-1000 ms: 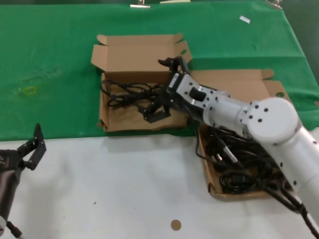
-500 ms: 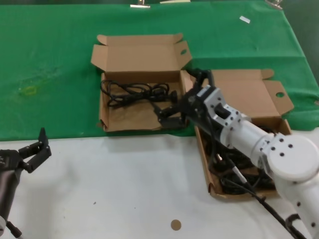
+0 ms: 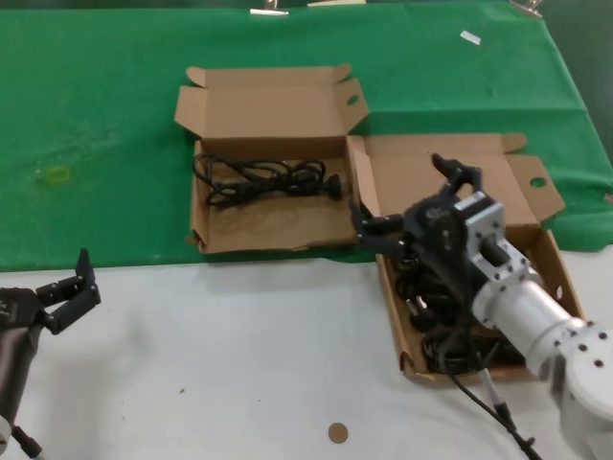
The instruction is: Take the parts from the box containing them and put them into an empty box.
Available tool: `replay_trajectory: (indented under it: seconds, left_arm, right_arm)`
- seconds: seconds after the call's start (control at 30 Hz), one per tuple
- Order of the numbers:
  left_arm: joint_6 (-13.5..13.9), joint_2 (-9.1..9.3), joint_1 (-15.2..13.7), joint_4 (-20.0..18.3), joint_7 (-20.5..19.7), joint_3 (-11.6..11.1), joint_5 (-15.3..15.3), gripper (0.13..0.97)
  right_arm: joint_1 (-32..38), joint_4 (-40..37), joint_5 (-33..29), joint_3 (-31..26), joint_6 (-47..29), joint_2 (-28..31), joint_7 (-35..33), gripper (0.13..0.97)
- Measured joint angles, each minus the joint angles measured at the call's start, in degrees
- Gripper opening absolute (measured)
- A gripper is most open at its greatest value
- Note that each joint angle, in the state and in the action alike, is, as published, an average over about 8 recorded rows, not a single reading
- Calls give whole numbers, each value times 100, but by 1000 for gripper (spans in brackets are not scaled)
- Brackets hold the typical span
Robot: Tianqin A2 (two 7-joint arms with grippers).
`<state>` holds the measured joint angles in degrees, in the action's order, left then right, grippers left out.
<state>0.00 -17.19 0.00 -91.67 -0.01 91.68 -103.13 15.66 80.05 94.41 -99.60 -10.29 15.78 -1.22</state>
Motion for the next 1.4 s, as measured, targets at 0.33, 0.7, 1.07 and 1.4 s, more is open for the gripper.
replay_trajectory:
  seconds: [0.33, 0.7, 1.07, 1.4]
  left_arm:
    - [0, 0, 0, 0, 0, 0, -1, 965]
    - [0, 0, 0, 0, 0, -1, -1, 966]
    - [0, 0, 0, 0, 0, 0, -1, 966]
    - [0, 0, 0, 0, 0, 0, -1, 966]
  right_arm:
    - [-905, 663, 498, 455, 587, 81, 70, 966]
    - [-1336, 992, 745, 677, 878, 120, 104, 966]
    - [-1339, 994, 746, 678, 880, 120, 105, 966]
    - [-1339, 994, 746, 678, 880, 120, 105, 966]
